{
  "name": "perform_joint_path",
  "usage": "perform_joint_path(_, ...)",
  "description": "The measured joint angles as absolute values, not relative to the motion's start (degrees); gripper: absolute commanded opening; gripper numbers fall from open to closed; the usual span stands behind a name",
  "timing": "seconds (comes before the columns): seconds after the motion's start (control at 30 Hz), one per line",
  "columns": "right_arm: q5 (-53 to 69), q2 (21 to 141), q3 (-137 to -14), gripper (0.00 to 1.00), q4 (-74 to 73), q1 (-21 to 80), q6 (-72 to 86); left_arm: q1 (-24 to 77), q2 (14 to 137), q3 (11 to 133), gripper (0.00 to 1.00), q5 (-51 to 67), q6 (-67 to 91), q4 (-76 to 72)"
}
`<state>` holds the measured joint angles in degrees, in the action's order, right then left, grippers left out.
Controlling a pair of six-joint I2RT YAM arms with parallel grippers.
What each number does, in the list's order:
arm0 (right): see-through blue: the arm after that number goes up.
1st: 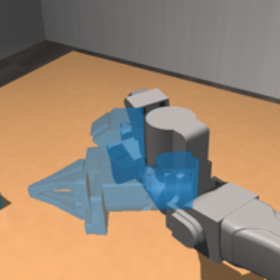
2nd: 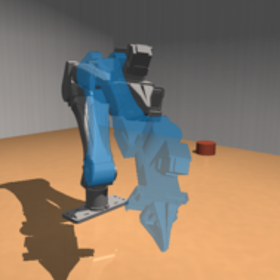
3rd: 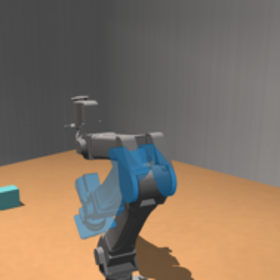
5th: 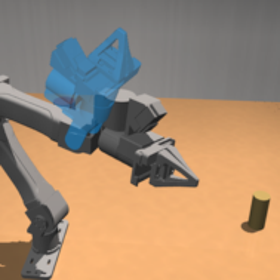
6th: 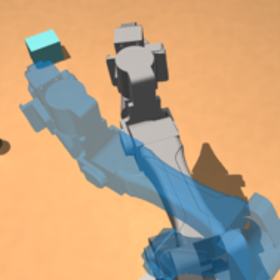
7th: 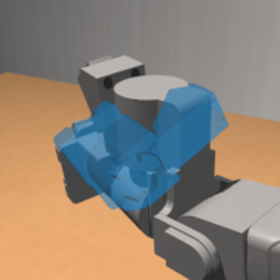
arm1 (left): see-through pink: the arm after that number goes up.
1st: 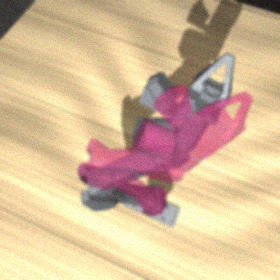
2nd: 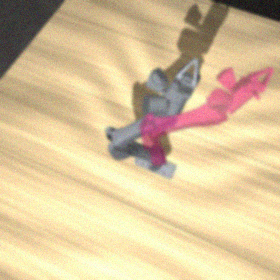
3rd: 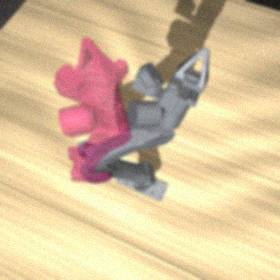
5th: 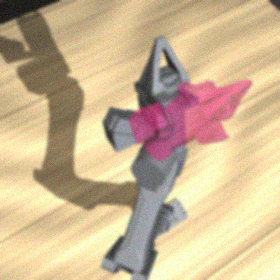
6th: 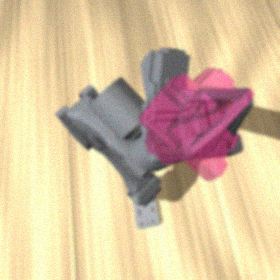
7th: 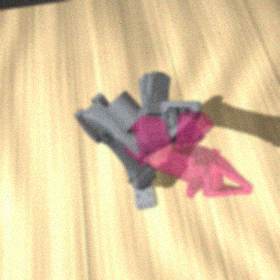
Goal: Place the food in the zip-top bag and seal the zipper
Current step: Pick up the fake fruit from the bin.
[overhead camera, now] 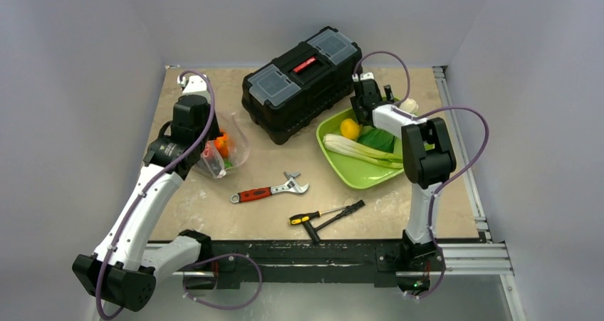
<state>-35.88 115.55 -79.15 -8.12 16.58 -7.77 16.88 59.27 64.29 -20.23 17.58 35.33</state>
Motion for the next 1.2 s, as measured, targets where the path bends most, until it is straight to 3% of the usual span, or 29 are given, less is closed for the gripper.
perform_joint_path(0.23,-32.7,122.3,-85.4,0.77,-8.0,13.0,-9.8,16.9,59.8,64.3,0.00,-20.2,17.6,35.3)
perform_joint_path(0.37,-31.4,123.7,-86.4,0.38,-7.1,12.3,-10.5,16.9,60.2,64.3,0.00,-20.2,17.6,35.3)
perform_joint_path(0.7,-30.7,123.0,-83.7,0.02,-4.9,12.8,-12.0,16.9,60.6,64.3,0.00,-20.2,17.6,35.3)
perform_joint_path(1.2,-27.2,107.4,-74.5,0.00,-4.6,14.6,-8.3,16.5,60.5,64.3,0.00,-20.1,17.6,35.3)
